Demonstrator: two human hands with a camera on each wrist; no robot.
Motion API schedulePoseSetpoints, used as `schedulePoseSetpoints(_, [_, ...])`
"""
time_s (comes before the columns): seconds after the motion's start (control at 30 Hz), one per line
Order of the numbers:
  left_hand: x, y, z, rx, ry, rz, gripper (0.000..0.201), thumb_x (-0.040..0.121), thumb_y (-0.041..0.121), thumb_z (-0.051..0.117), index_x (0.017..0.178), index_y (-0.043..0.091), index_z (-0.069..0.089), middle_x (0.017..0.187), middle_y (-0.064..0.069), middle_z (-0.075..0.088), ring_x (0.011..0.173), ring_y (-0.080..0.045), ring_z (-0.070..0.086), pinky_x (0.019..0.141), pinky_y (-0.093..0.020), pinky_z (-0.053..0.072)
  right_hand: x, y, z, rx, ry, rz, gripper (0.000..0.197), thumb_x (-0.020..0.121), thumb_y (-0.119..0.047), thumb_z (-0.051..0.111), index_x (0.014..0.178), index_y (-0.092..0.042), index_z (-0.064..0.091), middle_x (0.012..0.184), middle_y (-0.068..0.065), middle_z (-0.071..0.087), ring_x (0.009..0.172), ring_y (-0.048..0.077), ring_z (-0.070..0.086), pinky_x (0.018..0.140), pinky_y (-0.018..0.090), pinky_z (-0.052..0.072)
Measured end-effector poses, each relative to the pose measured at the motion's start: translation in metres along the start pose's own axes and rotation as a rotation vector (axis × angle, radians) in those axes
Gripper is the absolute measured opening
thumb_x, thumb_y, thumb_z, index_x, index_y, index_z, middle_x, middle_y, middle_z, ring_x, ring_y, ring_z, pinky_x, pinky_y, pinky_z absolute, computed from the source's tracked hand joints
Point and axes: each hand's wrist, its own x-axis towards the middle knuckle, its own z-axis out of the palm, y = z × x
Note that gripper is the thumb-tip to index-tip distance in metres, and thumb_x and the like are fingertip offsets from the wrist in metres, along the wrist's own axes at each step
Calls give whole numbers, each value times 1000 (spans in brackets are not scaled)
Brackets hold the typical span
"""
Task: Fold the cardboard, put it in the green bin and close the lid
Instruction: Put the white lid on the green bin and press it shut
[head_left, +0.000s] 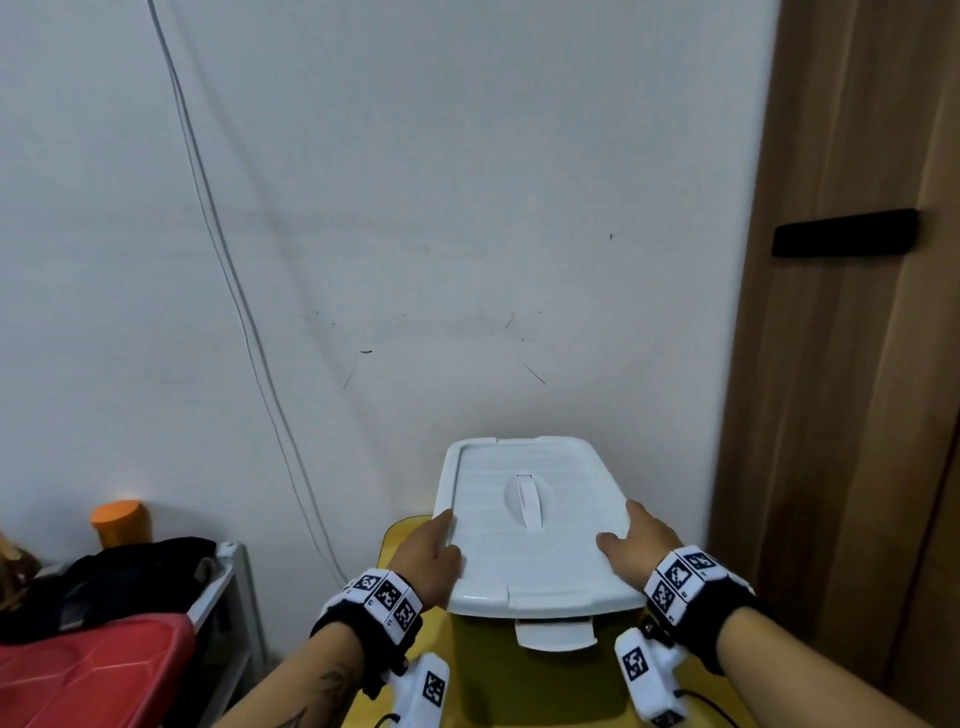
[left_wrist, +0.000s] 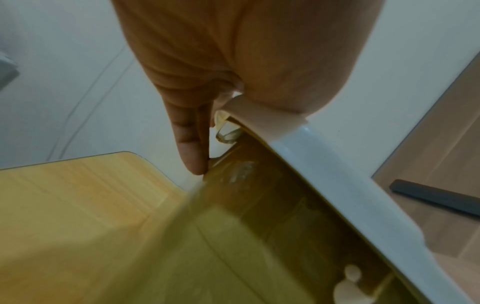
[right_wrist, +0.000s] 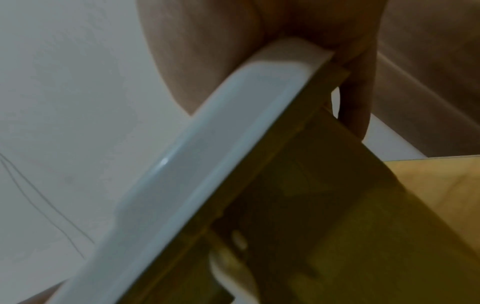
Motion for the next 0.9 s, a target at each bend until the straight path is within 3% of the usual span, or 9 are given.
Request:
schedulePoseSetpoints(0.13, [14,-7,9,187,37,21,23,84,23,45,105,14,49,111,-16,60,95,-30,57,90,-45,53,12,6,2,-27,3,19,59,97,-34,48,150,-15,31,142,10,53,120,30,57,92,33,45])
schedulePoseSetpoints(0.27, [15,-4,14,608,129,63,37,96,36,37,125,25,56,149,-12,40,126,-33,48,106,-44,42,18,12,5,-19,-21,31,64,99,-34,44,156,-19,19,149,10,46,119,32,57,89,32,45])
schedulePoseSetpoints(0.33, [5,9,14,748,174,275,47,94,44,26,119,28,62,138,-3,54,120,-28,55,98,-41,44,16,9,8,-32,-19,43,62,100,-33,41,155,-17,19,151,13,43,124,34,54,90,32,42])
schedulePoseSetpoints(0.43, [-10,24,18,757,77,464,50,94,49,20,117,28,59,109,0,68,100,-26,64,83,-36,49,9,9,10,-86,56,26,54,97,-31,40,149,-15,34,148,15,40,130,35,45,101,37,38])
schedulePoseSetpoints(0.57, [-36,22,31,886,-75,531,71,75,67,42,137,33,37,125,-2,57,113,-27,54,102,-44,42,-11,22,13,-285,299,-346,44,93,-39,39,127,-24,62,142,1,48,134,22,40,109,38,26])
schedulePoseSetpoints(0.63, [-42,20,39,985,-118,501,84,64,63,56,137,32,28,130,-7,47,120,-31,44,111,-49,32,-28,27,15,-379,213,-602,58,89,-55,27,124,-26,64,133,-5,56,127,17,48,106,35,28])
schedulePoseSetpoints(0.7, [-42,18,47,1006,-50,483,81,64,62,60,133,31,31,131,-7,47,120,-31,43,112,-49,30,-38,34,15,-483,166,-697,72,83,-72,26,129,-29,59,134,-8,56,125,15,49,108,33,29])
schedulePoseSetpoints(0.8, [-39,14,55,984,58,478,69,73,77,46,123,29,43,122,-3,54,113,-29,50,105,-46,35,-47,44,13,-624,83,-717,107,61,-98,29,144,-33,43,152,-3,40,140,20,35,119,39,19])
schedulePoseSetpoints(0.9, [-35,12,56,934,95,501,77,77,89,24,119,29,50,114,2,59,107,-25,54,99,-43,41,-49,44,8,-698,14,-719,131,42,-103,13,149,-31,34,158,-1,31,145,22,27,122,41,11])
